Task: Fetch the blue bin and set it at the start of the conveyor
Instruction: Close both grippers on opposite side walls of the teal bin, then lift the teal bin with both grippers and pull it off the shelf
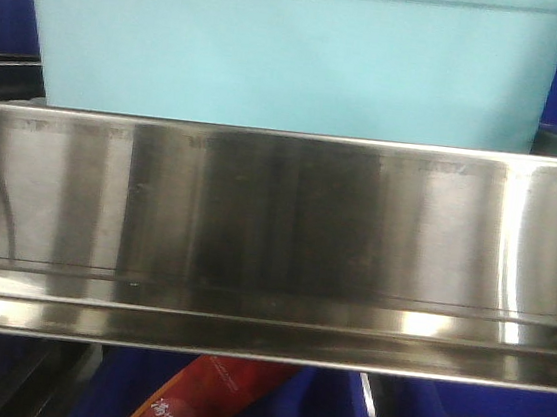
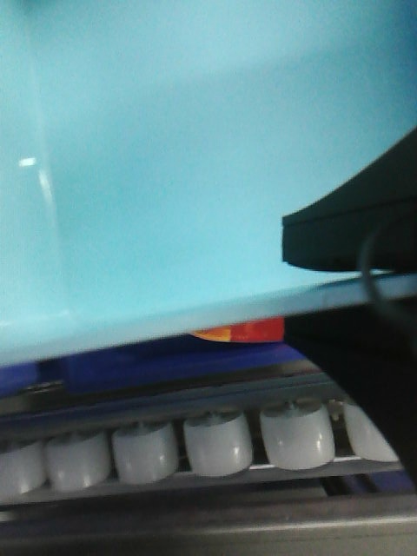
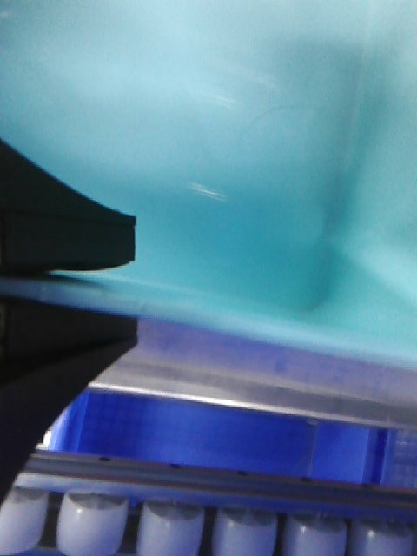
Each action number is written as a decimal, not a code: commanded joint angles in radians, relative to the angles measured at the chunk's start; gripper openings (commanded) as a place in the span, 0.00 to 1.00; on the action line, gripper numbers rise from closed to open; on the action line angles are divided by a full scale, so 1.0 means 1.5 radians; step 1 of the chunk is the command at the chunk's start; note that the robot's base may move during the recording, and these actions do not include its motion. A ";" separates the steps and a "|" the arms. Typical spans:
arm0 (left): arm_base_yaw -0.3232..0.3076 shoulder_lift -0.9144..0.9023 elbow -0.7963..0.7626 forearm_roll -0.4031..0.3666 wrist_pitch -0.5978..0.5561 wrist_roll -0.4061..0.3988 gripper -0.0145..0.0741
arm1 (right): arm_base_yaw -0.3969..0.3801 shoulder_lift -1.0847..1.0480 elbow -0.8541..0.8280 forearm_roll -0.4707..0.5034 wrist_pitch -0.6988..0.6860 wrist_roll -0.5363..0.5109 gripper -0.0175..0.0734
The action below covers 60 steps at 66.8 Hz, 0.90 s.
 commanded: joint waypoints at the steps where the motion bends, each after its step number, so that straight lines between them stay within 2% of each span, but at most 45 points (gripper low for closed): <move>1: 0.004 -0.006 -0.004 0.010 -0.003 0.004 0.04 | -0.001 -0.003 -0.004 -0.019 0.004 -0.009 0.03; 18: 0.004 -0.025 -0.018 0.010 0.034 0.004 0.04 | -0.001 -0.036 -0.004 -0.022 0.025 -0.009 0.03; 36: 0.004 -0.126 -0.019 0.003 0.064 0.004 0.04 | 0.002 -0.141 -0.004 -0.022 0.024 -0.009 0.03; 60: 0.004 -0.265 -0.019 -0.026 0.091 0.004 0.04 | 0.047 -0.261 -0.004 -0.022 0.032 -0.009 0.03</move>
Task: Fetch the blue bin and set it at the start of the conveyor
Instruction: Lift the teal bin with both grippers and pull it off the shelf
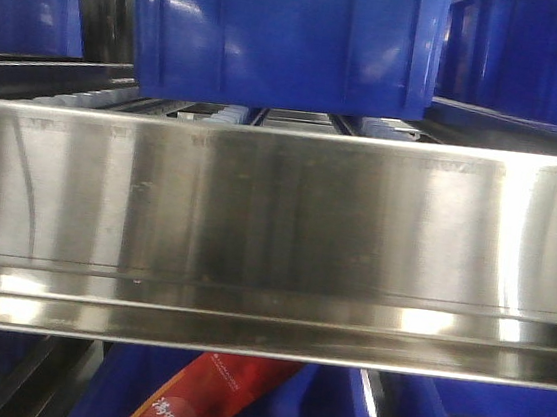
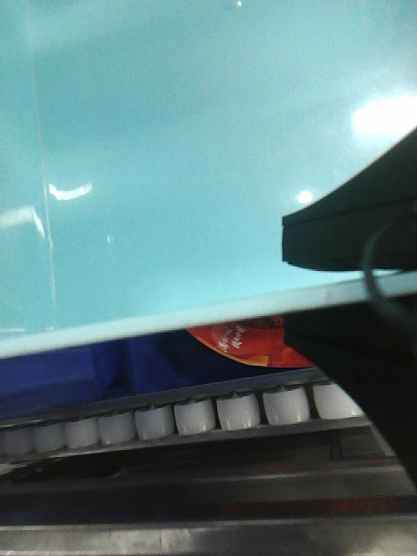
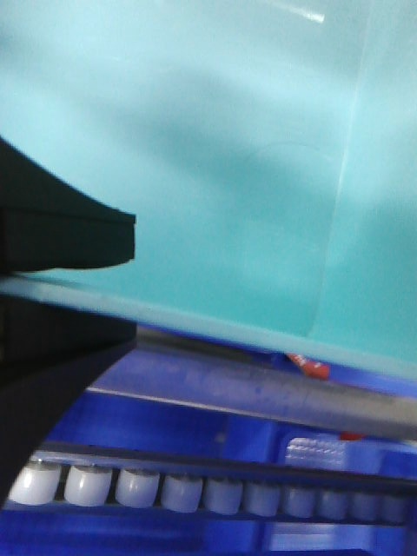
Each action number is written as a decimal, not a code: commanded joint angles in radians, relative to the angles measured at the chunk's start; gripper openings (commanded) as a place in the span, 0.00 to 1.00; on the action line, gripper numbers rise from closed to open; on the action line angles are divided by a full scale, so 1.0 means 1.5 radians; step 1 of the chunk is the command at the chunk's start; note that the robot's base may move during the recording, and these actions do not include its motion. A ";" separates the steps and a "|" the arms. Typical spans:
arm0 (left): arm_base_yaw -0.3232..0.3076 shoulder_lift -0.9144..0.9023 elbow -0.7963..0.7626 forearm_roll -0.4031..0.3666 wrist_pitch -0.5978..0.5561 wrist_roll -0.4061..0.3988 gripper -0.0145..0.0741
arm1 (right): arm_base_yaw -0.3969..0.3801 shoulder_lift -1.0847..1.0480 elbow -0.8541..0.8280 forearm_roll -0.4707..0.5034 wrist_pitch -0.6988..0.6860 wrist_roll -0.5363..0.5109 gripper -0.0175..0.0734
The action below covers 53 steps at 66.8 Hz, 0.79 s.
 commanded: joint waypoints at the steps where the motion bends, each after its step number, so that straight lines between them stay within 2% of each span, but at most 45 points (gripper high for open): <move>1: 0.004 -0.036 -0.007 0.004 0.002 0.008 0.04 | 0.003 -0.029 -0.005 -0.031 -0.010 -0.016 0.03; 38: 0.004 -0.043 -0.007 0.010 0.004 0.008 0.04 | 0.003 -0.037 -0.005 -0.031 -0.019 -0.016 0.03; 53: 0.004 -0.043 -0.007 0.011 -0.034 0.008 0.04 | 0.003 -0.037 -0.005 -0.031 -0.037 -0.016 0.03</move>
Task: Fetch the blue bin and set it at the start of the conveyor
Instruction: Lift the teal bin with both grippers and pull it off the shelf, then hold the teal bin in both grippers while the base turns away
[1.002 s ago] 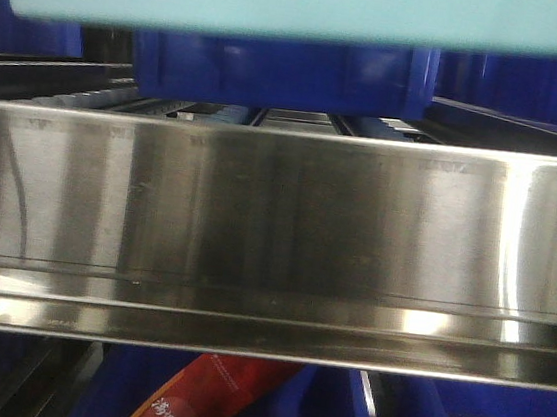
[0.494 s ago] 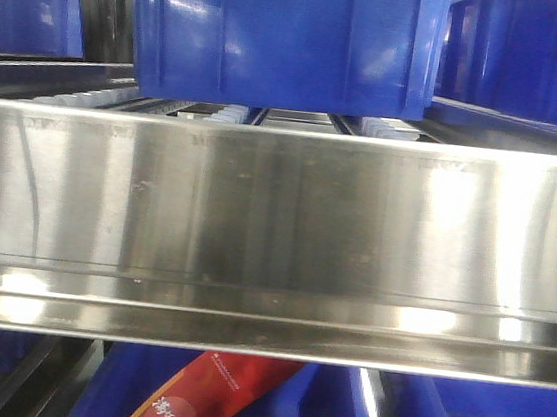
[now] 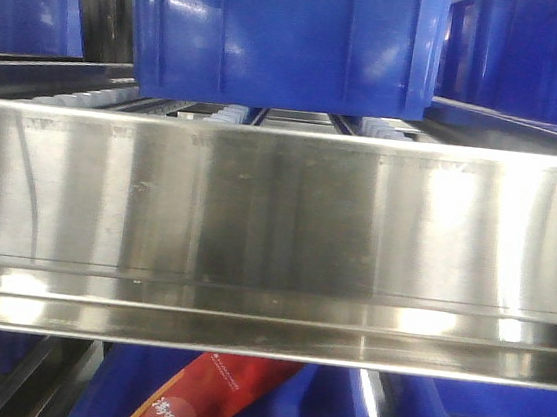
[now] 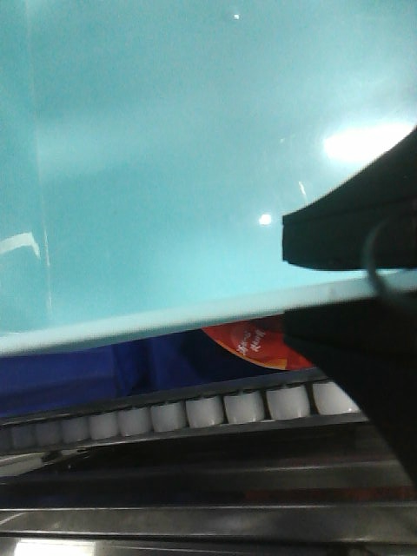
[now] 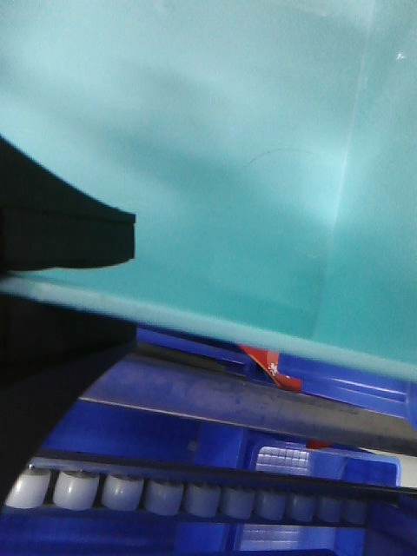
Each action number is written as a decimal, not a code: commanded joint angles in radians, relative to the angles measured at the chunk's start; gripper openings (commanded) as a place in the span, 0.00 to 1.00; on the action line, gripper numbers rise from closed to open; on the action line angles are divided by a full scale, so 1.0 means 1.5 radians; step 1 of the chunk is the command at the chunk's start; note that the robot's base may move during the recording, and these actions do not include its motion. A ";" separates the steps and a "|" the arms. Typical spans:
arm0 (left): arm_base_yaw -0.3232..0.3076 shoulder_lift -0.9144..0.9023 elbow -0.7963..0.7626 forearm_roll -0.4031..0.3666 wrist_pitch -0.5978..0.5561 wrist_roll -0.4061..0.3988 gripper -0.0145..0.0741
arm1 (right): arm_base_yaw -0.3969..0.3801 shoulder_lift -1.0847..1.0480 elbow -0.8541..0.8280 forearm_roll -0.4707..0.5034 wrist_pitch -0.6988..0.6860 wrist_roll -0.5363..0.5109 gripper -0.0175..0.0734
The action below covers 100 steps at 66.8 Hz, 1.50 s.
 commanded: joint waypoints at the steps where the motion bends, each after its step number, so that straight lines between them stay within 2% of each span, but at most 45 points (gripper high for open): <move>1: 0.004 -0.010 -0.007 0.012 -0.035 0.009 0.04 | -0.004 -0.011 -0.005 -0.031 -0.025 -0.019 0.03; 57: 0.004 -0.010 -0.007 0.012 -0.344 0.009 0.04 | -0.004 -0.011 -0.005 -0.031 -0.026 -0.019 0.03; 72: 0.004 -0.010 -0.007 0.012 -0.367 0.009 0.04 | -0.004 -0.011 -0.005 -0.031 -0.037 -0.019 0.03; 100: 0.004 -0.010 -0.007 0.012 -0.367 0.009 0.04 | -0.004 -0.011 -0.005 -0.031 -0.145 -0.019 0.03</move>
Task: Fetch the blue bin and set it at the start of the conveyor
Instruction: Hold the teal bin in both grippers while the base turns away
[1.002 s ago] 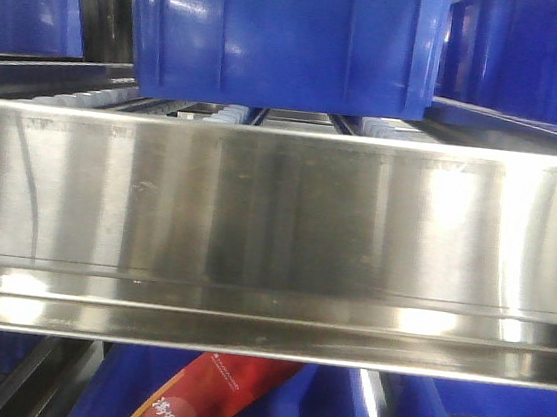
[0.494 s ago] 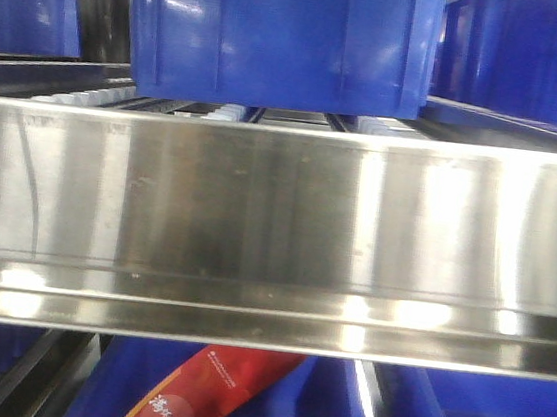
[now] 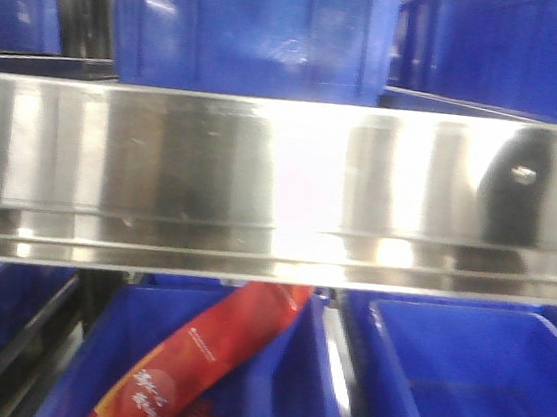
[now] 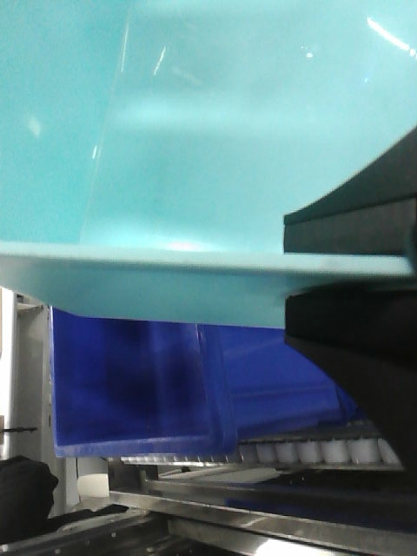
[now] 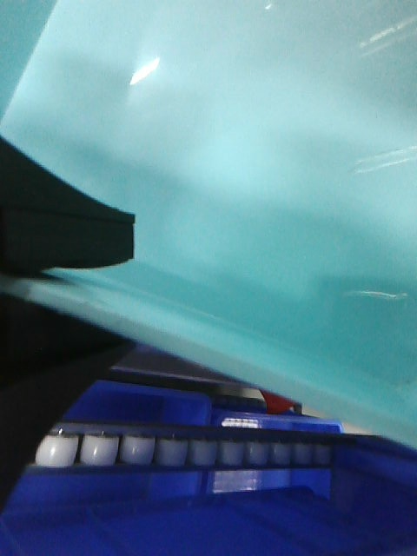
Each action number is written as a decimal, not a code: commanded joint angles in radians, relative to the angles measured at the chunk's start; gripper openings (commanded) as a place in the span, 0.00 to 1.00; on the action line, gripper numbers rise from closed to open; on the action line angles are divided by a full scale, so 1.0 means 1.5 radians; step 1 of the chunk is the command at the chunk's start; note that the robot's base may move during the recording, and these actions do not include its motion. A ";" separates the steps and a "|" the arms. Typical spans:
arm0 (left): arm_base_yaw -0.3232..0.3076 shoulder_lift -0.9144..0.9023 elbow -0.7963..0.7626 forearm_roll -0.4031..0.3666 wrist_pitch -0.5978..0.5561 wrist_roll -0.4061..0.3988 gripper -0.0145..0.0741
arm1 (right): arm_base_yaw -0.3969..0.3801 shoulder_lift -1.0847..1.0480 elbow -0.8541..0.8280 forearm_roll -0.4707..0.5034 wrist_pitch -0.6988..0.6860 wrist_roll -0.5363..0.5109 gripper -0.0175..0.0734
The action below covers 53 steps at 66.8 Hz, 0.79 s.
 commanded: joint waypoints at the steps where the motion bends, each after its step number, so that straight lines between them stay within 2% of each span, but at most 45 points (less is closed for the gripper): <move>1: 0.003 -0.014 -0.007 -0.026 -0.051 -0.012 0.04 | -0.004 -0.011 -0.005 -0.022 -0.042 -0.022 0.03; 53: 0.003 -0.014 -0.007 -0.026 -0.051 -0.012 0.04 | -0.004 -0.011 -0.005 -0.022 -0.058 -0.022 0.03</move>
